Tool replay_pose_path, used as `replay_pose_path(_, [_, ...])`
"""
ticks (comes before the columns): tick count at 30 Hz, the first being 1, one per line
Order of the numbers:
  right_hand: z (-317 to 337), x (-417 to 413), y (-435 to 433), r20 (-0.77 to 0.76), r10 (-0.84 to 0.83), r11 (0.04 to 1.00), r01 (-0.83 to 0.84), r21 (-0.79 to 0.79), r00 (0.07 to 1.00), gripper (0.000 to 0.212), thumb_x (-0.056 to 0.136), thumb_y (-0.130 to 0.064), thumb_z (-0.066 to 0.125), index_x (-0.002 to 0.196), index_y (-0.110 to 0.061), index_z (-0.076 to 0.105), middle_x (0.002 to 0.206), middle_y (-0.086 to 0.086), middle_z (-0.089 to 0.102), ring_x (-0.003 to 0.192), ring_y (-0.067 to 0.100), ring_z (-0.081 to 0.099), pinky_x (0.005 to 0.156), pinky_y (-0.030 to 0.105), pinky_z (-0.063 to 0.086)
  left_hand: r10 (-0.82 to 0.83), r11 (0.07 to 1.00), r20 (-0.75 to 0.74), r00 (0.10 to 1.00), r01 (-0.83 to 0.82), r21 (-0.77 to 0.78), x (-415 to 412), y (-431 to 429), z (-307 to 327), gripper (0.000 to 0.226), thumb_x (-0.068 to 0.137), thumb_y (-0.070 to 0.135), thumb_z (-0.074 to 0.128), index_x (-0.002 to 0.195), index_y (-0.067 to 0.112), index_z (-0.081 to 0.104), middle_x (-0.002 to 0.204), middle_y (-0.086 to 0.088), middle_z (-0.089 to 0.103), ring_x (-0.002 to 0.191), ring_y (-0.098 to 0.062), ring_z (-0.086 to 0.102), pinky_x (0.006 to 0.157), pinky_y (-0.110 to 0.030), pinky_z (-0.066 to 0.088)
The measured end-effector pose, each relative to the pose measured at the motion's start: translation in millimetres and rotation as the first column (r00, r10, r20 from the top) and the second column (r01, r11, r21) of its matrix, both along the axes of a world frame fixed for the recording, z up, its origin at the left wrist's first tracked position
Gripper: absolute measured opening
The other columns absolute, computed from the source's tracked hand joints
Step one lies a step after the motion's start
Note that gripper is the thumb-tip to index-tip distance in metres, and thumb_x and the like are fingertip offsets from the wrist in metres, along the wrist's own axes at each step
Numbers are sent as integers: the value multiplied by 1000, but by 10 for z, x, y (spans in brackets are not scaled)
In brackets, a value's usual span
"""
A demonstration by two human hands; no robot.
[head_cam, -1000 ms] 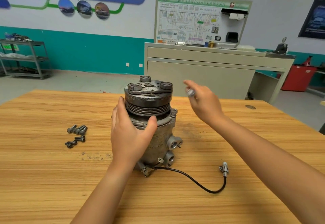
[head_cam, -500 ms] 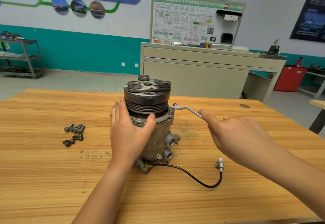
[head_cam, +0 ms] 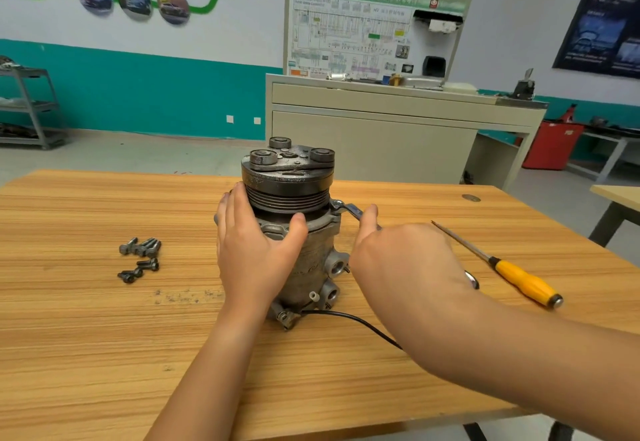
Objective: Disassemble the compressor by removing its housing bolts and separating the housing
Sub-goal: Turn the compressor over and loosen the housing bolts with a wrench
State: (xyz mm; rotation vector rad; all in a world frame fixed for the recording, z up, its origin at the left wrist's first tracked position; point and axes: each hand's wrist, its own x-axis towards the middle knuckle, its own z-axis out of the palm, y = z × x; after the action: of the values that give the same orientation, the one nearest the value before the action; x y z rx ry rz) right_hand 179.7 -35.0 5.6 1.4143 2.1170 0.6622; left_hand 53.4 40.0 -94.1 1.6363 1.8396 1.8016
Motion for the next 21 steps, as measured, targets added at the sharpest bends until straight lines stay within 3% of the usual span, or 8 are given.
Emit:
replay_pose_path(2, [69, 32, 11, 32, -3, 1000, 4, -12, 999, 64, 80, 14, 34, 141, 10, 14, 135, 14, 40, 50, 23, 41, 43, 28, 35, -4, 1000, 2, 1000, 4, 0, 0, -2, 4, 85, 70, 50, 50, 142, 9, 33, 142, -8, 41, 137, -22, 27, 108, -45, 30])
replay_pose_path(4, [149, 124, 11, 76, 40, 999, -43, 27, 996, 61, 86, 12, 37, 142, 6, 16, 98, 20, 51, 51, 22, 40, 40, 27, 33, -4, 1000, 3, 1000, 4, 0, -1, -1, 2, 85, 70, 51, 50, 142, 9, 32, 142, -8, 41, 137, -22, 27, 108, -46, 30])
replay_pose_path(5, [176, 162, 4, 110, 73, 996, -78, 41, 991, 61, 85, 13, 36, 142, 6, 16, 71, 19, 40, 48, 21, 36, 39, 27, 32, -3, 1000, 3, 1000, 3, 1, -1, 0, 0, 85, 70, 51, 50, 142, 10, 33, 142, -7, 41, 137, -22, 27, 108, -46, 30])
replay_pose_path(6, [186, 187, -6, 146, 99, 994, -105, 39, 984, 61, 84, 14, 35, 142, 7, 17, 59, 14, 22, 45, 19, 33, 40, 26, 32, 0, 1000, 3, 1000, 0, 4, 0, 1, -1, 85, 70, 51, 51, 142, 10, 33, 142, -7, 41, 137, -22, 27, 108, -46, 30])
replay_pose_path(8, [165, 200, -29, 191, 126, 992, -127, -6, 973, 61, 84, 16, 35, 141, 11, 16, 54, 11, 12, 44, 17, 33, 42, 23, 33, 6, 1000, 2, 1000, -6, 10, 3, 2, -3, 85, 70, 50, 51, 142, 9, 33, 143, -8, 41, 138, -22, 27, 109, -46, 30])
replay_pose_path(12, [92, 156, -2, 195, 141, 989, -128, -74, 971, 53, 89, 11, 30, 140, 13, 16, 40, 26, 21, 51, 18, 38, 49, 24, 33, 10, 1000, 3, 1000, -10, 21, 8, -2, -8, 85, 70, 49, 52, 142, 8, 34, 142, -9, 42, 136, -24, 29, 108, -47, 31])
replay_pose_path(14, [110, 132, -2, 195, 134, 990, -123, -67, 971, 52, 91, 8, 28, 141, 11, 16, 31, 40, 9, 55, 18, 41, 51, 23, 33, 8, 1000, 3, 1000, -8, 23, 8, -2, -6, 84, 70, 48, 52, 142, 8, 34, 141, -9, 42, 136, -25, 30, 107, -48, 32])
replay_pose_path(21, [196, 165, -56, 294, 137, 990, -121, -71, 946, 57, 86, 12, 31, 142, 2, 24, 26, 41, -16, 46, 15, 33, 47, 21, 32, -2, 1000, -8, 1000, 2, 22, -1, -9, -6, 83, 70, 48, 52, 140, 6, 36, 139, -10, 44, 135, -25, 31, 106, -48, 32])
